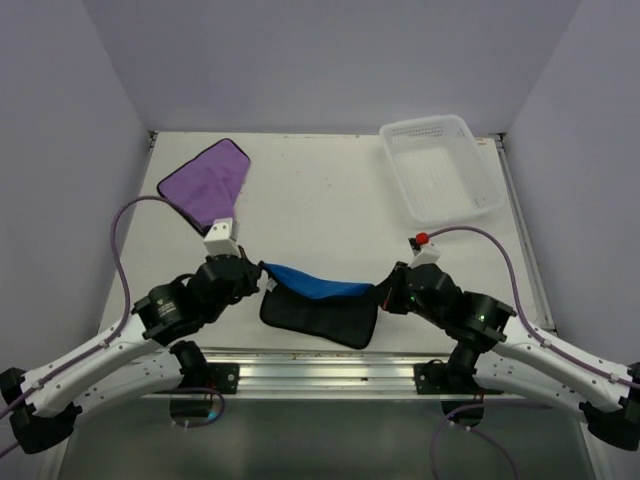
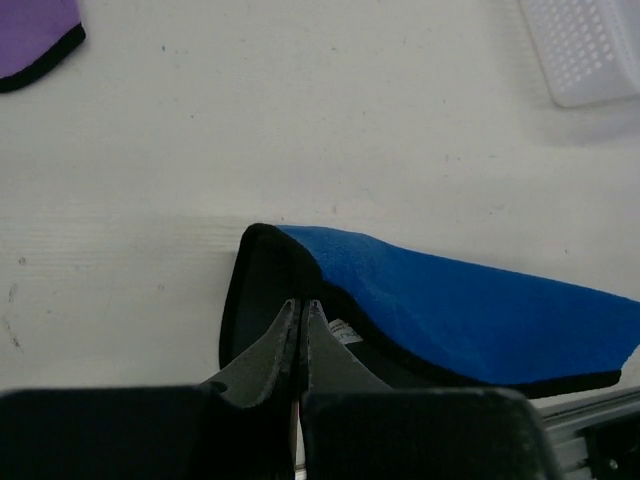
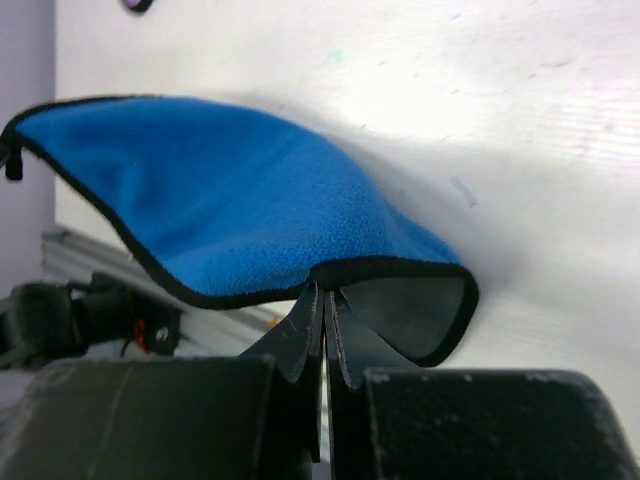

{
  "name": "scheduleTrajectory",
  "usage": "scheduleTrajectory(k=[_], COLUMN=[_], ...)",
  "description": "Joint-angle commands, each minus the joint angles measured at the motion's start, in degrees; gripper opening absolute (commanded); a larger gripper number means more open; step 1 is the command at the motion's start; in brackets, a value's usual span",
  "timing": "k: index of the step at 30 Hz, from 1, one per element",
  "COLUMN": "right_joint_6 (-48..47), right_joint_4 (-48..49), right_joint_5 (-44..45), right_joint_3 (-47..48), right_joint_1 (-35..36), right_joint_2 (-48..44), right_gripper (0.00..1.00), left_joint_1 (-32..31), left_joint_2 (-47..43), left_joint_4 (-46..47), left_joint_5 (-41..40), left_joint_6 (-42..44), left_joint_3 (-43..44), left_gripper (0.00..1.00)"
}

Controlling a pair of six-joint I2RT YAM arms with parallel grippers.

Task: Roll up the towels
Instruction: Fold the towel

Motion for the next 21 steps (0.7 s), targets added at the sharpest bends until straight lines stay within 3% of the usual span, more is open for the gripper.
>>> scheduleTrajectory(k=[1, 4, 7, 10, 14, 21], right_joint_6=[-0.39, -2.58, -4.87, -7.68, -9.09, -8.3], right_joint_4=[4.46, 8.49, 12.36, 14.04, 15.1, 13.78], right_joint_5=[2.46, -6.05, -11.87, -13.28, -14.6, -17.59], right_joint_3=[-1.45, -3.39, -3.66, -2.26, -2.69, -7.17], right_joint_1=[-5.39, -13.81, -19.12, -20.01, -20.01, -20.01], right_joint_2=[0.44, 3.68, 8.85, 12.21, 15.38, 11.88], right_gripper=[0.0, 0.0, 0.0, 0.0, 0.0, 0.0], left_joint_1=[-0.27, 1.22, 6.39, 11.67, 12.38, 12.65], left_joint_2=[4.01, 10.16, 16.04, 18.07, 21.24, 22.83], left_joint_4=[10.55, 16.35, 22.33, 28.05, 29.81, 29.29], left_joint_5=[-4.87, -3.74, 3.63, 8.92, 8.31, 11.29], left_joint_6=[1.71, 4.34, 6.01, 7.77, 10.06, 9.28], left_joint_3=[-1.45, -2.06, -3.99, -6.37, -5.15, -5.66], left_gripper=[0.0, 0.0, 0.0, 0.0, 0.0, 0.0])
